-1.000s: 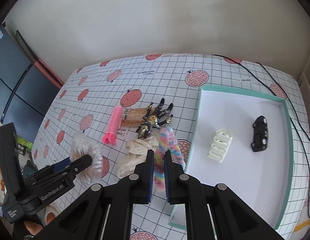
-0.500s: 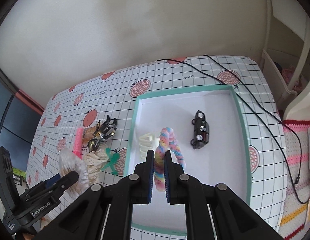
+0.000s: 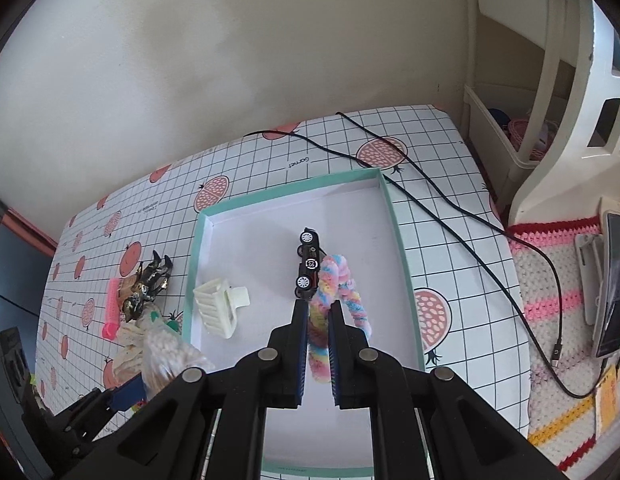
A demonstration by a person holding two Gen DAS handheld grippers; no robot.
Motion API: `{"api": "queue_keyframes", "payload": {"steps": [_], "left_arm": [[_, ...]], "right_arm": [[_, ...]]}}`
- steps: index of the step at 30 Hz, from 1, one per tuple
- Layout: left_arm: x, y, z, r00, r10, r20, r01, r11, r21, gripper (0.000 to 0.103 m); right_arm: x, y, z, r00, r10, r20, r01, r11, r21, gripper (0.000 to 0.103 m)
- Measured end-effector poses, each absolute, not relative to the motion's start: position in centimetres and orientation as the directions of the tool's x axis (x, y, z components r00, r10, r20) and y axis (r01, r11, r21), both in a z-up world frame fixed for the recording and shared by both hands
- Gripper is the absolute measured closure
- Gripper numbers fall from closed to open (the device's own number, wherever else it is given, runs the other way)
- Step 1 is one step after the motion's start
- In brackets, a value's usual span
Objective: Organize objects
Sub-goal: 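Carry the swab bag and braided ring with both tools into the tray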
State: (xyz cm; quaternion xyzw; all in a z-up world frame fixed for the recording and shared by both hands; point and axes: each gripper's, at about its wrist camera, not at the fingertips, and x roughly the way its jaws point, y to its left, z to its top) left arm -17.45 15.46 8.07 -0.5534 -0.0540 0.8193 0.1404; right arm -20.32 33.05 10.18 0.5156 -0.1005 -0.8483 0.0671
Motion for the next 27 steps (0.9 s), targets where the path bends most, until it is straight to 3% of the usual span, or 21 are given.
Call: {"api": "queue_keyframes", "payload": {"steps": [27], "left_arm": [[-18.1, 16.6, 3.1, -0.270, 0.223, -0.937, -0.160, -0.970, -0.185, 0.053]], "right_arm": [[-21.8, 31.1, 3.3, -0.328, -0.125, -0.936, -0.006, -0.991, 0.134, 0.093]]}}
